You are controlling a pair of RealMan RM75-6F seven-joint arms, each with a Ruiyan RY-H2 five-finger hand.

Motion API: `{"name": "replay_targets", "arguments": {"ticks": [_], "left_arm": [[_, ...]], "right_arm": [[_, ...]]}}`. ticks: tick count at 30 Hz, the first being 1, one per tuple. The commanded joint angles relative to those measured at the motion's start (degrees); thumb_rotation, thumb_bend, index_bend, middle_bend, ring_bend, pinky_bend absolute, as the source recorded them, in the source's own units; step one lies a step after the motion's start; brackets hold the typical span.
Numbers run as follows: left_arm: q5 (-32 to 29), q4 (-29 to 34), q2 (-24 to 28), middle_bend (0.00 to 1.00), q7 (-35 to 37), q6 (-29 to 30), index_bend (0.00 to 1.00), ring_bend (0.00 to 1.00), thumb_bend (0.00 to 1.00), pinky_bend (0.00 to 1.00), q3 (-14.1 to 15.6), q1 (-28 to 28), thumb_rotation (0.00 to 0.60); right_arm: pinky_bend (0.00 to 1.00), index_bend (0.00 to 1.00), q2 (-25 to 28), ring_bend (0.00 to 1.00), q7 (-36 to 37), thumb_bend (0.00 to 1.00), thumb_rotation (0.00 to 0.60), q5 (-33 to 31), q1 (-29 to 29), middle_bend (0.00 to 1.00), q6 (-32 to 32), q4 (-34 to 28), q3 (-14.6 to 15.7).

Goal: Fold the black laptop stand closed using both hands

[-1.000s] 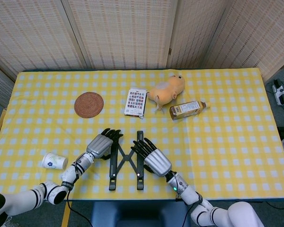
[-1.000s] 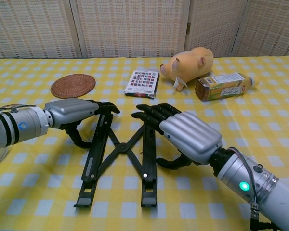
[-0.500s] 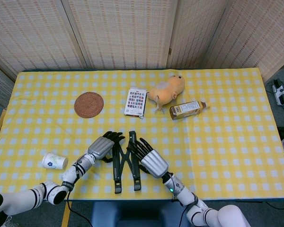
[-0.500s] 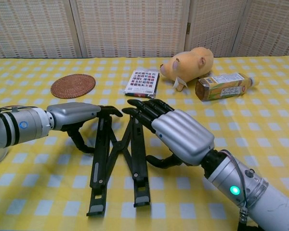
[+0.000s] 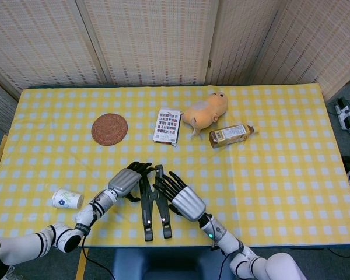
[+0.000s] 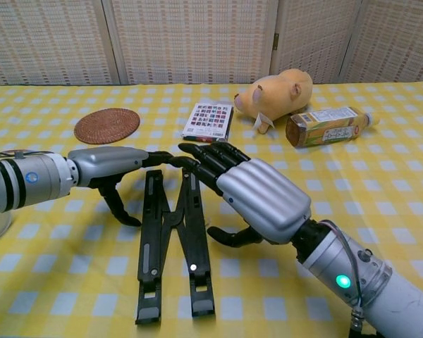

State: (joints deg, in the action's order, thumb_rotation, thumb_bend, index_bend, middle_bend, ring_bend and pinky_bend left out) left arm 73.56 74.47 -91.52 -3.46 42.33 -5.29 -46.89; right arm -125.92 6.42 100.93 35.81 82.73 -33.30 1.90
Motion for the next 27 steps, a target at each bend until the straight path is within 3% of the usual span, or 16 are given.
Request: {"name": "replay_targets", "arguments": {"ticks": [1, 4, 6, 10, 13, 19, 27], "left_arm": [[-0.1, 1.2, 1.5, 0.00, -0.4, 1.5, 0.00, 0.00, 0.21, 0.00, -0.2, 0.8, 0.600], [-0.1, 2.8, 3.0, 0.00, -0.5, 3.2, 0.00, 0.00, 0.21, 0.00, -0.5, 1.5, 0.600], [-0.1, 4.1, 4.3, 0.00, -0.8, 4.7, 0.00, 0.00, 0.21, 0.00, -0.7, 2.2, 0.600], [0.0, 6.4, 6.8, 0.00, -1.4, 7.2, 0.00, 0.00, 0.21, 0.00, -1.2, 3.3, 0.600], [0.1, 8.0, 8.5, 0.00, -1.4, 8.2, 0.00, 0.00, 0.21, 0.00, -1.3, 3.9, 0.600], [-0.1, 9.2, 10.5, 0.00, -0.7, 9.2, 0.00, 0.00, 0.21, 0.00, -1.3, 4.9, 0.600], [0.0, 8.7, 11.7, 0.00, 1.3, 9.5, 0.00, 0.00, 0.21, 0.00, -1.4, 5.6, 0.600]], "right_arm": [[0.00, 0.00, 5.3, 0.00, -2.7, 0.34, 0.600, 1.8, 0.5, 0.00, 2.0, -6.4, 1.0], [0.00, 0.00, 11.6, 0.00, -5.5, 0.34, 0.600, 2.8, 2.2, 0.00, -0.4, -15.5, 1.7], [0.00, 0.00, 17.7, 0.00, -8.9, 0.34, 0.600, 2.9, 4.4, 0.00, -5.0, -24.7, 1.8], [0.00, 0.00, 29.9, 0.00, -15.1, 0.33, 0.600, -0.6, 10.2, 0.00, -19.7, -43.2, 0.6], [0.00, 0.00, 35.4, 0.00, -19.1, 0.33, 0.600, -5.1, 14.2, 0.00, -30.1, -51.3, -1.4], [0.00, 0.00, 38.8, 0.00, -23.2, 0.33, 0.600, -12.3, 21.0, 0.00, -45.5, -55.8, -4.2], [0.00, 0.00, 36.1, 0.00, -27.5, 0.33, 0.600, -15.0, 25.9, 0.00, -52.7, -52.1, -5.1]]}}
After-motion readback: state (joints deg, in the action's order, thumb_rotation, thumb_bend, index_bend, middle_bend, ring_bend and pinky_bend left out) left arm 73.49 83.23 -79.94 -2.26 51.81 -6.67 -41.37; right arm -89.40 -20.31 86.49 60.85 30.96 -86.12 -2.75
